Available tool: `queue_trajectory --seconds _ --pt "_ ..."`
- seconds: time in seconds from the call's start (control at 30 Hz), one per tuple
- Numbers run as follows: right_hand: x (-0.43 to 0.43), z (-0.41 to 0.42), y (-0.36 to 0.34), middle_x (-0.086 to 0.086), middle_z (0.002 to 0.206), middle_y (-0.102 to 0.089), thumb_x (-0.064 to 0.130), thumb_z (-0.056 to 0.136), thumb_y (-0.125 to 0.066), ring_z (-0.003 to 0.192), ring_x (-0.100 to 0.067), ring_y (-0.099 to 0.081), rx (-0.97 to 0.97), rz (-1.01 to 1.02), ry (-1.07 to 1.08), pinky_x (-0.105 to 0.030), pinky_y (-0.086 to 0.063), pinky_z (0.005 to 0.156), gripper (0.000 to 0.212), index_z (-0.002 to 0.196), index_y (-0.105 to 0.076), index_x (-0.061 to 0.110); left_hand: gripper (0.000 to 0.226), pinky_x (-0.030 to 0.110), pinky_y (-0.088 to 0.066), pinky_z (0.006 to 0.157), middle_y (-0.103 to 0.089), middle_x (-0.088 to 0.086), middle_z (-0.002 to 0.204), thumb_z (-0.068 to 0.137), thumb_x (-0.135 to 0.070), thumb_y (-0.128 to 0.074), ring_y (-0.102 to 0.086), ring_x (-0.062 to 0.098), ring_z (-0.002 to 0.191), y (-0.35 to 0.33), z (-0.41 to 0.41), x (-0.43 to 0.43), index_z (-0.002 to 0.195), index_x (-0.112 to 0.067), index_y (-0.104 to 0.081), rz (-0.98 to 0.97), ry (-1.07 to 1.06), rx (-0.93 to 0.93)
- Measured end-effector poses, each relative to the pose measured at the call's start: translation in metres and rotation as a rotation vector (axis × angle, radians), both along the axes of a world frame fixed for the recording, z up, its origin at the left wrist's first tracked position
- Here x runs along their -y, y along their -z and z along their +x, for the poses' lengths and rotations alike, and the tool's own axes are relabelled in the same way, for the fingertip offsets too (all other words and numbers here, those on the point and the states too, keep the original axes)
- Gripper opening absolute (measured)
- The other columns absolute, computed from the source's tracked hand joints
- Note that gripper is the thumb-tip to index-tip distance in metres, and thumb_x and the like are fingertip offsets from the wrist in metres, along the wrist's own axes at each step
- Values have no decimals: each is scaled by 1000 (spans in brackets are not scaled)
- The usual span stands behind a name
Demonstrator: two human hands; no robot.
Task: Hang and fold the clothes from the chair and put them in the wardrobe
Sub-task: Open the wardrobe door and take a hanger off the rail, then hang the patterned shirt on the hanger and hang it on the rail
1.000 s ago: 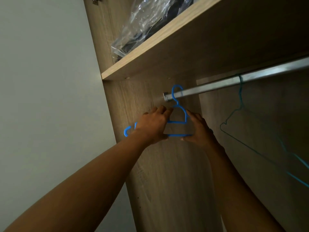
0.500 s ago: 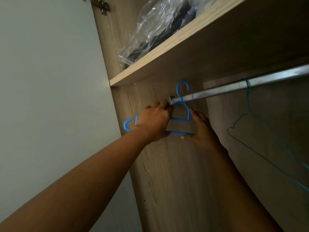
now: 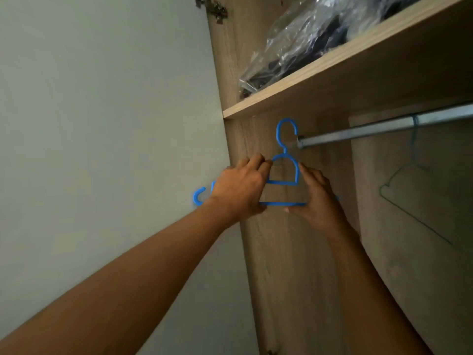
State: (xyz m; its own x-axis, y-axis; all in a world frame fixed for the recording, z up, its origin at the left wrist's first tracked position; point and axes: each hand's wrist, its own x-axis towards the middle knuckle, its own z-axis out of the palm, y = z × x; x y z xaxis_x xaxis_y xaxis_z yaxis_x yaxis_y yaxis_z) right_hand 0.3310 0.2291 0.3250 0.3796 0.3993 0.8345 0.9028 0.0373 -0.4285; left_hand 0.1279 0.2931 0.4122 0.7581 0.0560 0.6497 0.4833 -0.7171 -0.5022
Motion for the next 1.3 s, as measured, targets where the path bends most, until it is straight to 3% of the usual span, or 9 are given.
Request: queue_trajectory --seconds 0.3,0.5,0.67,0.87,1.1,1.3 --pt "49 -158 -17 -1 153 -36 32 63 -92 140 -22 -34 159 -66 -101 -44 -38 112 117 156 -23 23 96 37 -53 83 -42 -1 137 73 -56 -79 -50 21 117 3 -168 69 148 -20 -32 -56 -137 87" --pt "78 -293 -37 7 147 -36 49 66 -86 133 -20 -37 331 -152 -232 -52 -40 106 117 155 -11 37 100 35 -54 77 -45 -7 136 67 -65 -79 -52 17 115 6 -321 119 148 -25 -35 -108 -282 198" --pt "91 -412 -59 5 139 -42 60 64 -82 121 -23 -43 469 -136 -318 -46 -45 96 118 156 -13 34 99 31 -55 73 -49 -9 133 64 -71 -77 -55 14 110 2 -451 158 145 -25 -42 -109 -399 287" --pt "101 -549 -77 2 143 -38 60 70 -79 128 -25 -38 613 -89 -438 -51 -39 102 114 155 -7 36 96 32 -56 78 -53 -4 134 67 -73 -73 -58 17 111 11 -587 199 143 -20 -46 -38 -539 401" --pt "54 -678 -55 -1 146 -37 58 72 -78 133 -28 -36 645 -89 -627 -57 -35 106 112 155 -7 34 98 35 -53 88 -52 2 137 67 -72 -70 -58 18 112 40 -699 196 144 -17 -46 -89 -758 442" --pt "-45 -737 9 0 148 -35 56 73 -78 135 -27 -35 611 -184 -730 -59 -32 108 111 155 -6 35 98 38 -55 90 -50 0 139 67 -73 -71 -56 19 117 95 -751 117 145 -20 -43 -188 -859 418"
